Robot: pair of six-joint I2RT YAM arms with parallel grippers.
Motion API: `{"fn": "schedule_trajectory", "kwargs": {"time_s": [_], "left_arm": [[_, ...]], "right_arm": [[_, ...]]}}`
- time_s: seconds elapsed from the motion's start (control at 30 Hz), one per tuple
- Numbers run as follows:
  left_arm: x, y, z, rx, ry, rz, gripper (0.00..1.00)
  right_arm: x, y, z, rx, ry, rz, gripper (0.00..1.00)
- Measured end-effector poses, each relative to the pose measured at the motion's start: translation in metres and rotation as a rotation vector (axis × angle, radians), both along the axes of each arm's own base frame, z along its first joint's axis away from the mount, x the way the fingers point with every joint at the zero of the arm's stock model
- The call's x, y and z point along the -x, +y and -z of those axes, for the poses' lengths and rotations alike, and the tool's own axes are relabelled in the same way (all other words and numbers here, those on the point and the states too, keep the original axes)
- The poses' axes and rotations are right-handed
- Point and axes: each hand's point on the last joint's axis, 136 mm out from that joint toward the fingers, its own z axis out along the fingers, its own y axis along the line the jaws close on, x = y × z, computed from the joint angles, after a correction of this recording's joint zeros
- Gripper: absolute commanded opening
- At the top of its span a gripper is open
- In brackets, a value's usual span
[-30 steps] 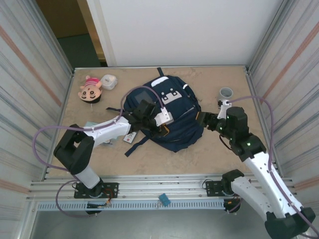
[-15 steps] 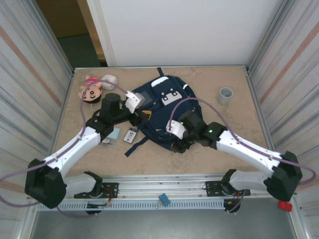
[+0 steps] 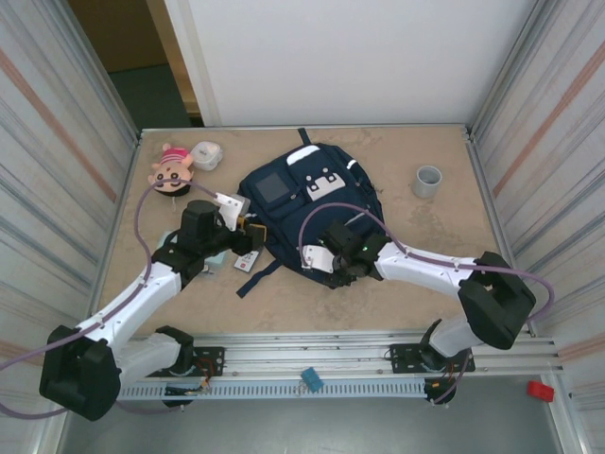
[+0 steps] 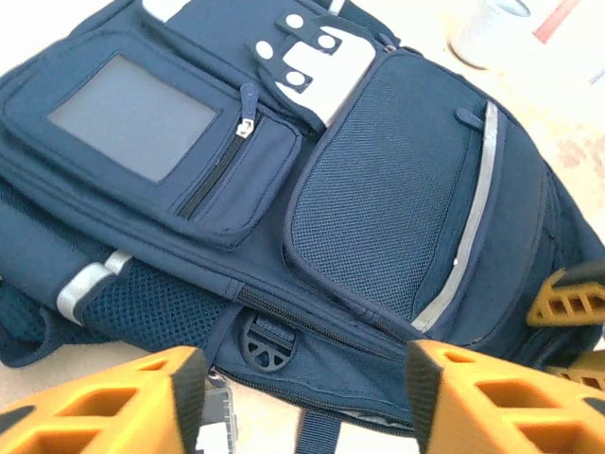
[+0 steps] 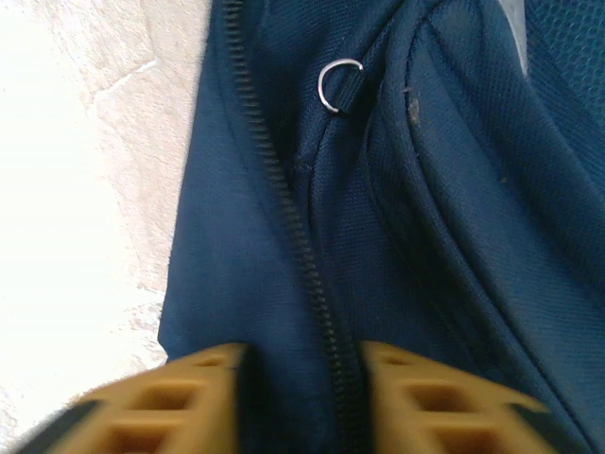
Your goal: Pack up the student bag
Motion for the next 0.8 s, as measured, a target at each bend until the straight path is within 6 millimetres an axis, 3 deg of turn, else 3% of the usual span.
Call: {"fn": "schedule_trajectory", "kwargs": {"time_s": [0.13,0.37,0.43,0.57,0.8], "left_arm": [[-0.001,0.007,0.007,0.027,0.023,-0.036,0.56],[0.004,0.004,0.022,0.078,0.035,-0.017,0.55],[0.004,0.001,0.025,0.089,0.034,-0.003,0.54],[-0.001,-0.005,0.036,0.1,0.036,0.016,0.55],[-0.019,-0.014,0.061,0.093,0.031,0.043,0.45]], "right_arm": [[0.0,-0.002,-0.029,-0.016,-0.069,-0.037,0.0],[-0.023,-0.003,-0.14,-0.13,-0.258,-0.062,0.0],[-0.029,-0.005,-0.161,-0.141,-0.294,-0.065,0.0],[-0.035,-0.014,-0.177,-0.124,-0.322,-0.075,0.0],[-0.033,-0.019,-0.177,-0.101,-0.307,-0.101,0.0]]}}
